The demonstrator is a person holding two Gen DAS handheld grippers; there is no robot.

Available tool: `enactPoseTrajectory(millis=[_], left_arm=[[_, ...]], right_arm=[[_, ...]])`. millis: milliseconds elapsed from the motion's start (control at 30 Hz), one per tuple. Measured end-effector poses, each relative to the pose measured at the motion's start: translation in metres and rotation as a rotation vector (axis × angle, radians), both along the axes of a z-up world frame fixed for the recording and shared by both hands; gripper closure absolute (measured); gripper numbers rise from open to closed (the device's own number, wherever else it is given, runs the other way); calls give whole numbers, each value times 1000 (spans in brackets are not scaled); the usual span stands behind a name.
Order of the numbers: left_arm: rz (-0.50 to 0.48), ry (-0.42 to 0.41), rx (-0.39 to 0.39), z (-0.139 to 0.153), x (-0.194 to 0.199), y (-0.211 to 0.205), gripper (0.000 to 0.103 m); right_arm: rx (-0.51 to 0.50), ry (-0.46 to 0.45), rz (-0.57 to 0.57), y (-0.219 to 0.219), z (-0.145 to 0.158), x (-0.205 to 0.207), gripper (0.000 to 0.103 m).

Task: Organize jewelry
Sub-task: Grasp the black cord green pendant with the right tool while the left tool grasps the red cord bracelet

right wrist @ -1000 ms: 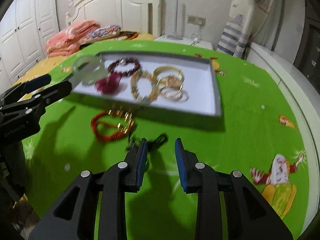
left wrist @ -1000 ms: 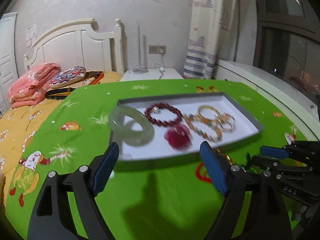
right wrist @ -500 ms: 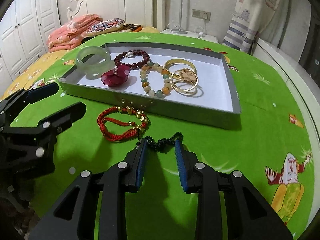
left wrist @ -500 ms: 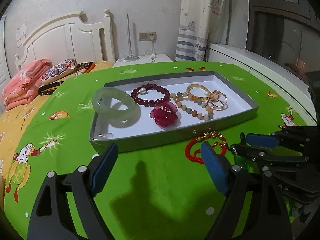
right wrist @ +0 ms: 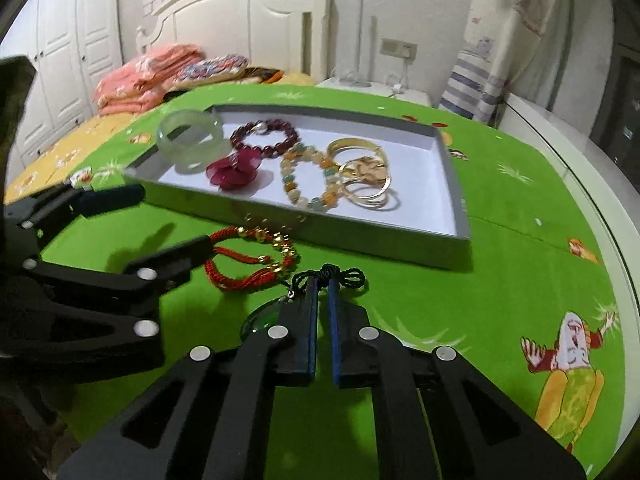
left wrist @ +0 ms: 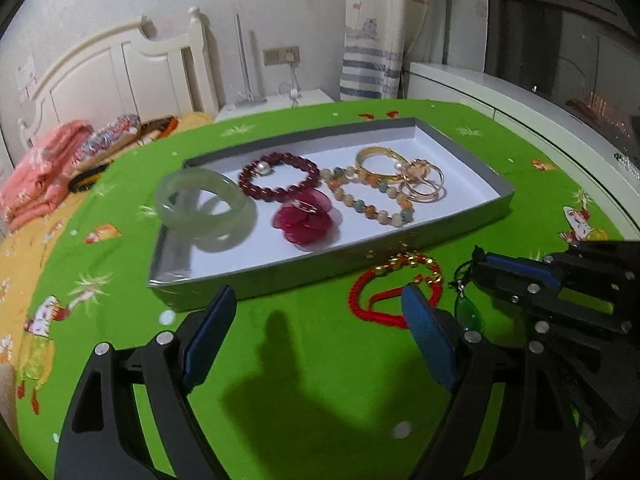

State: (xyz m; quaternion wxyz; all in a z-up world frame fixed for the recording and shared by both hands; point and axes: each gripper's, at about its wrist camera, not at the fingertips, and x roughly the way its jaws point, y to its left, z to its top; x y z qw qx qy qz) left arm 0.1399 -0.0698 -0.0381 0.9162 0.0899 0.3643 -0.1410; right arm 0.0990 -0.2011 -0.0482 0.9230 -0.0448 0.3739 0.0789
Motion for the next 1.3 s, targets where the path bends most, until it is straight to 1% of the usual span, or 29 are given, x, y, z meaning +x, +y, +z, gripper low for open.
enactPoseTrajectory(millis=[33,100,167,267,333,367,400,433,467,500,533,567,733,867,933,1033,1300], left_arm=[[-5,9,3,-1,2,-3,24],[-23,33,6,-3,5,-14,33],[-31,50,9,-5,7,-22,35],[-27,108,27,-14,15,-33,42],[-13,117,18,-15,16,-33,43],[-11,118,13,-16,15,-32,45],[-19,112,3,-16,13,-30,59],[-28,104,4,-16,11,-29,66],[-40,93,12,-16,7,-30,80],[-61,77,30,-16,3,-32,97],[-68,65,46,-16,-1,-32,97],[-72,56,44,-15,-3,-32,97],[-66,-53,-70,-1,-23,-10,98],[-38,-98,-150,7,-29,6,99],[-27,-127,-165,11,-31,9,99],[-4,-176,-181,16,-35,14,102],[14,-184,-218,24,-34,20,102]], right_arm=[[7,-6,-8,-2,1,-1,97],[12,-13,-14,-5,3,-4,97],[17,-18,-17,-7,4,-8,97],[26,-26,-28,-11,5,-11,97],[35,-30,-33,-15,6,-13,97],[38,-31,-36,-16,6,-15,97],[42,-33,-38,-17,6,-15,97],[47,-35,-37,-17,6,-17,97],[47,-37,-36,-16,6,-17,97],[47,-40,-34,-16,6,-18,97],[46,-41,-28,-13,6,-19,97],[44,-43,-24,-12,7,-20,97],[50,-79,6,-3,9,-27,97],[56,-108,10,1,12,-30,97],[65,-134,7,1,16,-31,97],[73,-171,-2,2,21,-32,97],[58,-207,-2,12,28,-20,97]])
